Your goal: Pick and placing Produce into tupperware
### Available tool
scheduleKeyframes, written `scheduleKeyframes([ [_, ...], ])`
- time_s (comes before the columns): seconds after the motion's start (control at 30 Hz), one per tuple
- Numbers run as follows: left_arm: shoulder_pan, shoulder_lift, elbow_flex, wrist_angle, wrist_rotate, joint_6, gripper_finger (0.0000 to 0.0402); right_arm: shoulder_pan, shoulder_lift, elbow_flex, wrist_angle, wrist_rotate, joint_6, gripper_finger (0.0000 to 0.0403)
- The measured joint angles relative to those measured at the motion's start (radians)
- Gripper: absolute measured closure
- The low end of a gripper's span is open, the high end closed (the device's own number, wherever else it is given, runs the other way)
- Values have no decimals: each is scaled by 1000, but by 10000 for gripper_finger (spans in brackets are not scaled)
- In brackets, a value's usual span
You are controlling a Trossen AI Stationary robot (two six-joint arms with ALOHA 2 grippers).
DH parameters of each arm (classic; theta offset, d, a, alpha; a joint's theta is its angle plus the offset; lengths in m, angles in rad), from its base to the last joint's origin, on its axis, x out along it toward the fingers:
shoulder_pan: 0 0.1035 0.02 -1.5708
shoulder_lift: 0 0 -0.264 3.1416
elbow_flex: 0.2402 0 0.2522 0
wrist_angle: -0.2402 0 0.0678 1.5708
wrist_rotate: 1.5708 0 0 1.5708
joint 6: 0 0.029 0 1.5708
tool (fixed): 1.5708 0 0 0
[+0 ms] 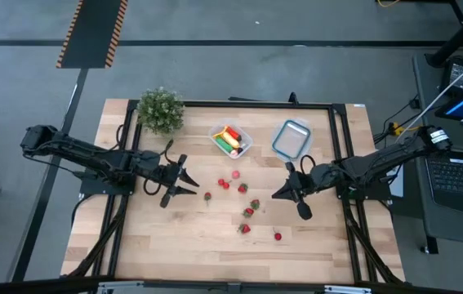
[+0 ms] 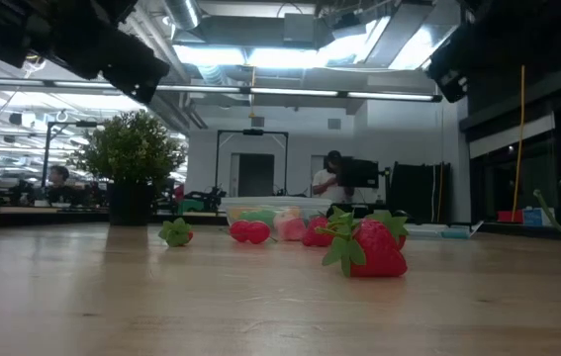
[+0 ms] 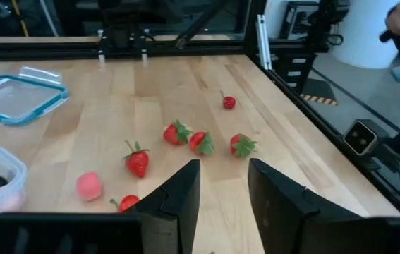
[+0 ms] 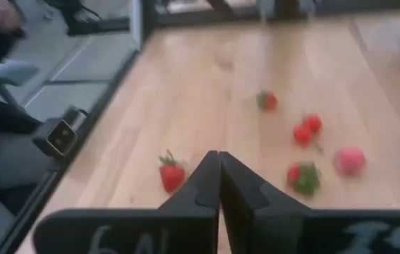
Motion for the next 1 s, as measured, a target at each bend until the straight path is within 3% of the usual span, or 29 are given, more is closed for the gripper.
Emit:
scheduleKeyframes([
  [0.2, -89, 16, 8, -14, -153, 0, 304, 45, 6, 37, -76, 31, 91, 390],
  [0.37, -133, 103, 94, -88, -231, 1, 298, 88, 18, 80, -100, 74, 89, 398],
  [0.6, -171, 268, 260, -229, -293, 28, 279, 155, 80, 162, -283, 163, 197, 393],
  [0.8, -191, 386, 394, -424, -393, 28, 273, 221, 160, 212, -305, 163, 265, 397],
  [1.0, -218, 466, 485, -465, -398, 29, 279, 271, 238, 290, -391, 182, 353, 394],
])
